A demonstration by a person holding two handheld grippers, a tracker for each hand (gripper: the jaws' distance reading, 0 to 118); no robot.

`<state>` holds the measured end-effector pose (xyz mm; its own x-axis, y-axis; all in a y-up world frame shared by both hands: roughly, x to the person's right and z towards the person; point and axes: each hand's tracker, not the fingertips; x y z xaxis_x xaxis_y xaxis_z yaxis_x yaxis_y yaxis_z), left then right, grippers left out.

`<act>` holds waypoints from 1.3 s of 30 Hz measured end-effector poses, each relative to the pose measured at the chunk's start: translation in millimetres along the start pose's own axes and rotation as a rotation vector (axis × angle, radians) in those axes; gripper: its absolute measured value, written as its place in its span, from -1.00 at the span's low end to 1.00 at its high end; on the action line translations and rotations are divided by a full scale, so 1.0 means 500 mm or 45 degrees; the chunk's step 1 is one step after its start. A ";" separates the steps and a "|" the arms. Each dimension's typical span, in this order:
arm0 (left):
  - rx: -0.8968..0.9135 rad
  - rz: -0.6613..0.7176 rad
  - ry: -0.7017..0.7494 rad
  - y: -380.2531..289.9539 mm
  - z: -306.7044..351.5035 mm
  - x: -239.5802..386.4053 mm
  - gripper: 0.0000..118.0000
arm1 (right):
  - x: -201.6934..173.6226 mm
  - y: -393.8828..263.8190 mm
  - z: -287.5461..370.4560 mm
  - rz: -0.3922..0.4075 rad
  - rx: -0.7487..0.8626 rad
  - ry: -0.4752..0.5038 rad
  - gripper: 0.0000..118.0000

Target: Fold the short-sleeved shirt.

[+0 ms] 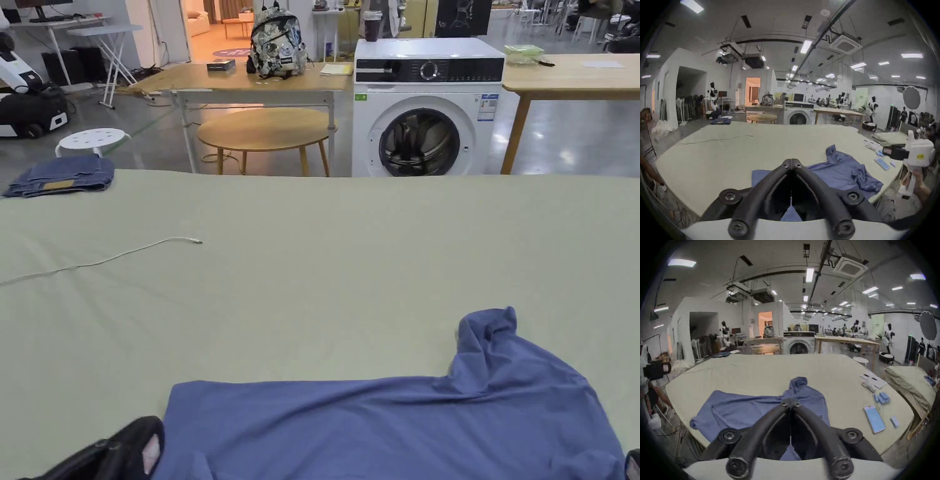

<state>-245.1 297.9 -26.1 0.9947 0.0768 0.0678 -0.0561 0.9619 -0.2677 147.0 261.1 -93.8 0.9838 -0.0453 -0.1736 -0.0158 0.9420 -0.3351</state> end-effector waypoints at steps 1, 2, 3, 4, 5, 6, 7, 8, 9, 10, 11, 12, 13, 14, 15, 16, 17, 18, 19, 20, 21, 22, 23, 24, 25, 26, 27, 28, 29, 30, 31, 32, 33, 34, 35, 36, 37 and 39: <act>-0.046 -0.014 0.022 -0.005 -0.005 0.004 -1.00 | -0.001 -0.003 -0.006 -0.007 -0.005 0.007 -1.00; -0.035 -0.030 0.025 -0.008 -0.011 0.009 -1.00 | -0.001 -0.006 -0.009 -0.014 -0.008 0.027 -1.00; -0.040 -0.043 0.018 -0.008 -0.017 0.007 -1.00 | -0.001 -0.007 -0.011 -0.017 -0.014 0.041 -1.00; -0.097 -0.050 0.023 -0.007 -0.032 0.001 -1.00 | -0.001 -0.007 -0.014 -0.016 -0.027 0.051 -1.00; -0.097 -0.051 0.034 -0.005 -0.044 -0.005 -1.00 | 0.000 -0.010 -0.016 -0.014 -0.035 0.057 -1.00; -0.119 -0.047 0.040 0.007 -0.060 -0.009 -1.00 | 0.003 -0.013 -0.017 -0.013 -0.037 0.062 -1.00; -0.150 -0.064 0.037 0.013 -0.082 -0.021 -1.00 | 0.006 -0.015 -0.017 -0.014 -0.042 0.070 -1.00; -0.183 -0.109 0.084 0.017 -0.105 -0.033 -1.00 | 0.011 -0.018 -0.016 -0.017 -0.052 0.073 -1.00; -0.207 -0.117 0.139 0.020 -0.129 -0.044 -1.00 | 0.019 -0.027 -0.017 -0.024 -0.058 0.074 -1.00; -0.263 -0.092 0.161 0.030 -0.174 -0.066 -1.00 | 0.027 -0.034 -0.015 -0.039 -0.066 0.076 -1.00; -0.385 -0.032 0.115 0.032 -0.219 -0.091 -0.86 | 0.035 -0.040 -0.016 -0.058 -0.081 0.075 -1.00; -0.462 0.031 0.086 0.023 -0.258 -0.115 -0.45 | 0.044 -0.047 -0.021 -0.082 -0.111 0.073 -1.00; -0.477 0.108 0.066 0.017 -0.304 -0.143 -0.24 | 0.052 -0.056 -0.027 -0.103 -0.135 0.073 -1.00; -0.487 0.184 0.051 0.007 -0.361 -0.184 -0.08 | 0.063 -0.064 -0.034 -0.116 -0.155 0.071 -1.00; -0.538 0.236 0.055 -0.001 -0.404 -0.207 0.08 | 0.070 -0.069 -0.039 -0.122 -0.175 0.061 -1.00; -0.581 0.291 0.057 -0.015 -0.454 -0.234 0.08 | 0.079 -0.074 -0.042 -0.130 -0.202 0.042 -1.00; -0.615 0.296 0.089 -0.032 -0.499 -0.254 0.10 | 0.087 -0.081 -0.044 -0.139 -0.208 0.034 -1.00; -0.675 0.303 0.105 -0.042 -0.538 -0.251 0.10 | 0.094 -0.085 -0.043 -0.151 -0.209 0.032 -1.00; -0.741 0.302 0.129 -0.063 -0.581 -0.268 0.10 | 0.104 -0.090 -0.042 -0.172 -0.217 0.028 -1.00; -0.809 0.318 0.172 -0.087 -0.615 -0.283 0.10 | 0.113 -0.094 -0.041 -0.192 -0.226 0.023 -1.00; -0.819 0.321 0.227 -0.105 -0.633 -0.292 0.10 | 0.116 -0.097 -0.041 -0.200 -0.232 0.015 -1.00; -0.865 0.307 0.253 -0.121 -0.645 -0.288 0.10 | 0.123 -0.102 -0.040 -0.207 -0.243 0.001 -1.00; -0.914 0.318 0.259 -0.137 -0.660 -0.291 0.10 | 0.129 -0.105 -0.040 -0.212 -0.256 -0.012 -1.00; -0.943 0.318 0.253 -0.152 -0.672 -0.289 0.08 | 0.135 -0.109 -0.040 -0.217 -0.265 -0.024 -1.00; -0.959 0.319 0.233 -0.167 -0.679 -0.281 0.03 | 0.140 -0.113 -0.040 -0.224 -0.276 -0.031 -1.00; -0.955 0.220 0.263 -0.182 -0.688 -0.293 0.01 | 0.145 -0.116 -0.042 -0.233 -0.288 -0.038 -1.00; -0.938 0.136 0.264 -0.180 -0.689 -0.284 -0.04 | 0.150 -0.119 -0.045 -0.240 -0.297 -0.043 -1.00; -0.989 0.108 0.269 -0.177 -0.697 -0.276 -0.08 | 0.156 -0.121 -0.051 -0.248 -0.304 -0.048 -1.00; -1.009 0.105 0.274 -0.168 -0.703 -0.271 -0.15 | 0.159 -0.120 -0.056 -0.253 -0.305 -0.047 -1.00; -1.025 0.095 0.259 -0.158 -0.697 -0.256 -0.30 | 0.164 -0.115 -0.063 -0.262 -0.300 -0.039 -1.00; -1.044 0.067 0.249 -0.154 -0.701 -0.248 -0.42 | 0.170 -0.102 -0.078 -0.277 -0.292 -0.023 -1.00; -1.047 0.065 0.257 -0.152 -0.705 -0.238 -0.58 | 0.178 -0.085 -0.098 -0.288 -0.284 0.001 -1.00; -1.050 0.061 0.253 -0.150 -0.707 -0.227 -0.77 | 0.180 -0.059 -0.118 -0.283 -0.286 0.015 -1.00; -1.048 0.042 0.242 -0.154 -0.704 -0.223 -0.96 | 0.184 -0.030 -0.151 -0.261 -0.306 0.009 -0.91; -1.053 0.024 0.214 -0.158 -0.710 -0.215 -0.99 | 0.191 -0.007 -0.183 -0.236 -0.326 -0.001 -0.63; -1.054 -0.003 0.250 -0.163 -0.714 -0.205 -1.00 | 0.201 0.010 -0.217 -0.223 -0.338 -0.005 -0.10; -1.058 -0.029 0.254 -0.167 -0.718 -0.200 -1.00 | 0.216 0.032 -0.264 -0.216 -0.398 0.022 0.08; -1.061 -0.012 0.256 -0.169 -0.707 -0.195 -1.00 | 0.248 0.055 -0.356 -0.237 -0.413 0.013 0.07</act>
<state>-306.8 116.2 -349.8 0.9956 -0.0539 -0.0769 -0.0446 0.4495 -0.8922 236.8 222.0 -289.3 0.9734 -0.2106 -0.0906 0.1059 0.7633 -0.6373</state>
